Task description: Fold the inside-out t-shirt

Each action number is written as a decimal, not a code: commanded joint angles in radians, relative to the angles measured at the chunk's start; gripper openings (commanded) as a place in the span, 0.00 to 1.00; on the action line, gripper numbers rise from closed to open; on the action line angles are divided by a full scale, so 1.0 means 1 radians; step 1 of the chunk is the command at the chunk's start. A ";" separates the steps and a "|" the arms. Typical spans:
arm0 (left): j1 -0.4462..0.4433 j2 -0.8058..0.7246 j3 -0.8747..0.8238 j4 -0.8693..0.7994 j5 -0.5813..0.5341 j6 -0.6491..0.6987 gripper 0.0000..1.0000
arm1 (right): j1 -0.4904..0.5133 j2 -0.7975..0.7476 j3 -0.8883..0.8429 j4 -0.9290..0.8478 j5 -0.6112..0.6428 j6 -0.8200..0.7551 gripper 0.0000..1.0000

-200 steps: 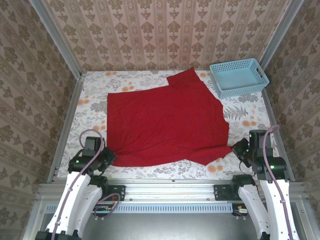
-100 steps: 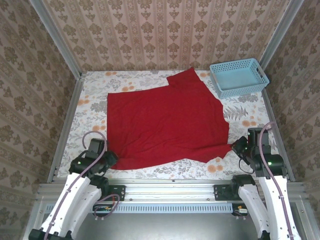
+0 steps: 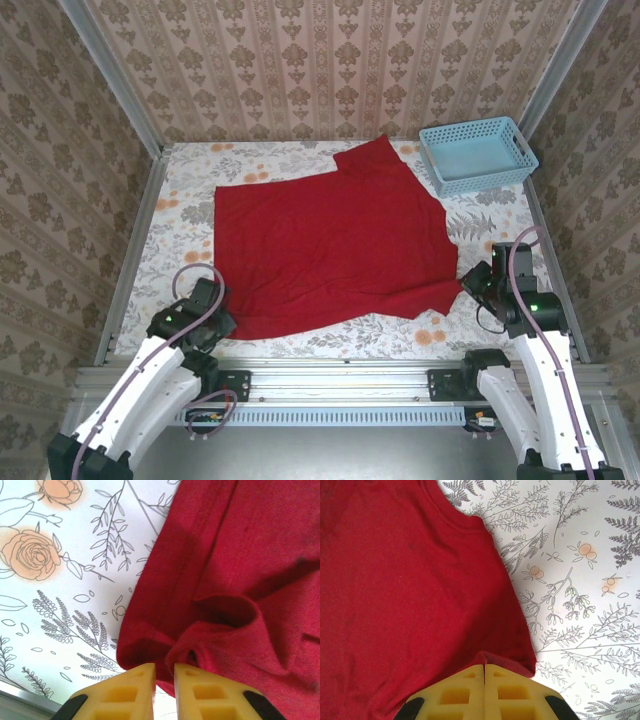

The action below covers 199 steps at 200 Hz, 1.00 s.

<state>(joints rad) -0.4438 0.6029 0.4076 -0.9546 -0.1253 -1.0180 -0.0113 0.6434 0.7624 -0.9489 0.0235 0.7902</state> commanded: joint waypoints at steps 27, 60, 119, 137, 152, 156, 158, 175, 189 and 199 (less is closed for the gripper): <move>-0.004 0.028 -0.024 0.074 -0.011 0.017 0.13 | -0.026 0.020 0.032 0.044 0.022 -0.031 0.00; -0.004 0.028 -0.033 0.129 0.002 0.050 0.21 | -0.035 0.037 0.041 0.054 0.015 -0.041 0.00; -0.004 0.037 -0.054 0.159 0.023 0.064 0.31 | -0.077 0.069 0.049 0.069 -0.024 -0.065 0.00; -0.004 0.035 -0.069 0.184 0.041 0.060 0.30 | -0.089 0.077 0.044 0.082 -0.039 -0.065 0.00; -0.004 0.034 -0.081 0.210 0.057 0.054 0.25 | -0.094 0.085 0.040 0.086 -0.047 -0.065 0.00; -0.005 0.035 -0.083 0.215 0.061 0.053 0.23 | -0.095 0.086 0.040 0.088 -0.047 -0.066 0.00; -0.004 0.035 -0.084 0.219 0.063 0.053 0.23 | -0.096 0.087 0.040 0.088 -0.047 -0.066 0.00; -0.005 0.034 -0.078 0.218 0.070 0.053 0.14 | -0.106 0.089 0.043 0.088 -0.047 -0.072 0.00; -0.005 0.024 -0.054 0.193 0.063 0.057 0.05 | -0.117 0.093 0.051 0.088 -0.047 -0.078 0.00; -0.005 0.007 -0.028 0.167 0.054 0.063 0.00 | -0.126 0.097 0.061 0.085 -0.047 -0.087 0.00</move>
<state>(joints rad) -0.4438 0.6331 0.3351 -0.7555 -0.0689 -0.9665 -0.1165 0.7353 0.7822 -0.8768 -0.0139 0.7315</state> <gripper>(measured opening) 0.047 0.064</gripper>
